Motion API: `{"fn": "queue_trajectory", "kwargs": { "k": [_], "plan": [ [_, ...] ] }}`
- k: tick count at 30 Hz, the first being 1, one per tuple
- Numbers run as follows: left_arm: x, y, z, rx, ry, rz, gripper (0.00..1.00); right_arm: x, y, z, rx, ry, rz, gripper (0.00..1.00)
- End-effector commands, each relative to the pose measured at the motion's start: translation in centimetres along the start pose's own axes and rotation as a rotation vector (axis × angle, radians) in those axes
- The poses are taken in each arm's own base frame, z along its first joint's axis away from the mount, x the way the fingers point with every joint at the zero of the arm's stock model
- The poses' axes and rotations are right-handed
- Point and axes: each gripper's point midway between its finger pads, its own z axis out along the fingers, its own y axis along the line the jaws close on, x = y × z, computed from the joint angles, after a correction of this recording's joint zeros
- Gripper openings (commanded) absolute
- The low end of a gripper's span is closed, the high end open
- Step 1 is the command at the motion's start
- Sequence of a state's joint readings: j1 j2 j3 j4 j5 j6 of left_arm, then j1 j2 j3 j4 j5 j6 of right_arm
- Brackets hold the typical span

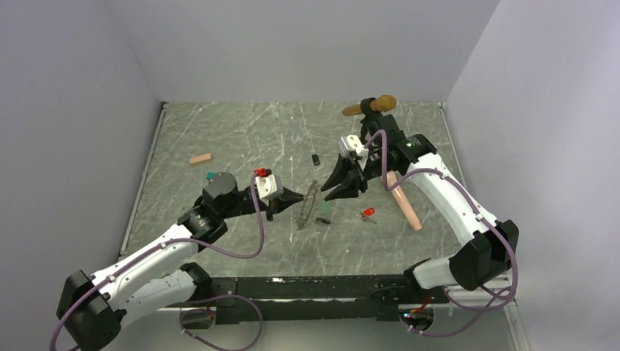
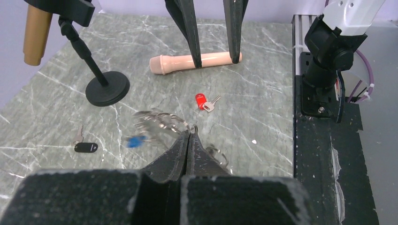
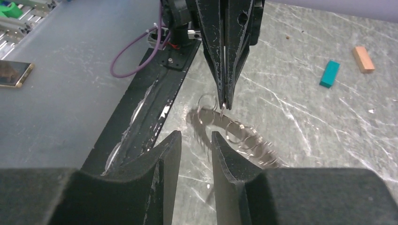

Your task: Put the keys on the keyring

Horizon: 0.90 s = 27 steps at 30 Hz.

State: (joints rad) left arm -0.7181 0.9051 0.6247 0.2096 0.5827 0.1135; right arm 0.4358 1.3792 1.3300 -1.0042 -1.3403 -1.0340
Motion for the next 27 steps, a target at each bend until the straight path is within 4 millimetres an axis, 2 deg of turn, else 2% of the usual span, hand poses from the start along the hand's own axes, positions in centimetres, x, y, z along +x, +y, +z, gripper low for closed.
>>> {"fn": "queue_trajectory", "kwargs": {
  "k": [1,16,22,27],
  "plan": [
    [-4.0,-0.2,0.2,-0.001,-0.173,0.069,0.00,-0.2,0.0,0.5,-0.021,-0.010,-0.053,0.34],
    [-5.2,-2.4,-0.3,0.080,-0.418,0.061,0.00,0.9,-0.1,1.4,-0.037,0.007,-0.032,0.35],
    [-3.7,-3.5,0.3,0.166,-0.360,0.143,0.00,1.2,0.1,1.4,-0.038,0.020,-0.044,0.36],
    [-2.4,-2.9,0.2,0.141,-0.323,0.328,0.00,1.5,0.9,1.5,-0.061,0.028,-0.072,0.38]
  ]
}}
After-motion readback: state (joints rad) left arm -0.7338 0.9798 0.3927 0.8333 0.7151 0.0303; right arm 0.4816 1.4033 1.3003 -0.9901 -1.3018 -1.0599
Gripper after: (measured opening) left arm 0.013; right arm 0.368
